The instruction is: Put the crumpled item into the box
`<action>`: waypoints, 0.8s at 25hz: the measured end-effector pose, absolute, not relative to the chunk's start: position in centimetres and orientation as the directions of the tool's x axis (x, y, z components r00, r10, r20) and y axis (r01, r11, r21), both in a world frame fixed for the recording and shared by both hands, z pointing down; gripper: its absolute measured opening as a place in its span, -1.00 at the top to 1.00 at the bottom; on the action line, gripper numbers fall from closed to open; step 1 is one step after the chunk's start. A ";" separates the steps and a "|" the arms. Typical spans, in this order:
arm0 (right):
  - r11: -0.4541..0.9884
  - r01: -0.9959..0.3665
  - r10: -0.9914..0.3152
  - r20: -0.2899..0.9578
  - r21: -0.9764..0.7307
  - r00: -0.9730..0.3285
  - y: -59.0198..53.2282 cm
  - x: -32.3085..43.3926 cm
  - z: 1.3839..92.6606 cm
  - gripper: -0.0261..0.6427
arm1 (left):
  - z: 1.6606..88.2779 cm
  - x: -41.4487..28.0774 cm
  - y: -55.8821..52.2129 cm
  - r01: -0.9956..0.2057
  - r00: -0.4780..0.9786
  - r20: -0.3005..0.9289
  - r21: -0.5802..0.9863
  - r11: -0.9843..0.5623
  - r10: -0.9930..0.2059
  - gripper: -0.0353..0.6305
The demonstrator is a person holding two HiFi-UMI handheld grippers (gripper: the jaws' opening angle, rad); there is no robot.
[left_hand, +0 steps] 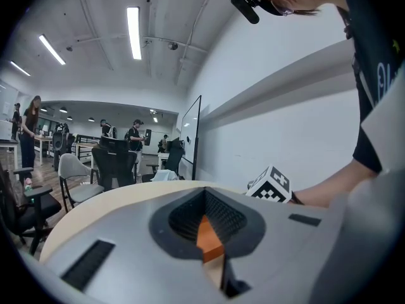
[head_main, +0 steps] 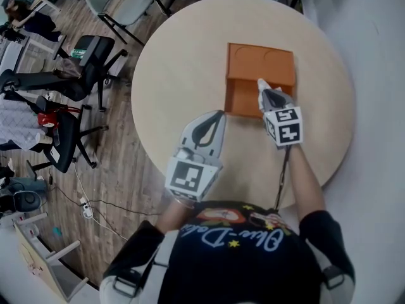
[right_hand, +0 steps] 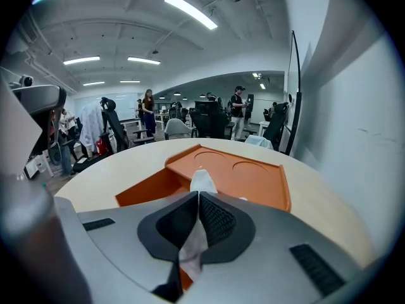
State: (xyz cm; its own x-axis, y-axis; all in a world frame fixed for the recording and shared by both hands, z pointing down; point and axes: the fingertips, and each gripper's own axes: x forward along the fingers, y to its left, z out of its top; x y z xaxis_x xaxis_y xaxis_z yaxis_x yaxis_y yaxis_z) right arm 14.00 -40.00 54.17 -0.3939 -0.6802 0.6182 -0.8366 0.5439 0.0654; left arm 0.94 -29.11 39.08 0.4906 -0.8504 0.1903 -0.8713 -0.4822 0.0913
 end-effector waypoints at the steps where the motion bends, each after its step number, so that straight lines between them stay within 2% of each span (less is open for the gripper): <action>1: 0.547 -0.834 -0.676 0.623 0.067 -0.393 -40.0 13.8 54.2 0.92 | 39.1 0.8 -29.1 -0.872 0.489 0.191 0.092 -0.480 -0.851 0.92; 20: 0.617 -0.777 -0.597 0.719 0.127 -0.357 -39.4 12.7 57.5 0.92 | 39.6 0.4 -29.2 -0.877 0.480 0.196 0.089 -0.473 -0.855 0.92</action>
State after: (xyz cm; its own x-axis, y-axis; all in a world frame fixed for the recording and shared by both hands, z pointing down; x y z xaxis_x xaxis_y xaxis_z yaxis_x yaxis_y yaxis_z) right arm 12.66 -39.38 57.48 -0.3569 -0.5968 0.7187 -0.7767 0.6170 0.1266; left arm 0.40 -29.20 39.61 0.4805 -0.8548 0.1960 -0.8768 -0.4725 0.0887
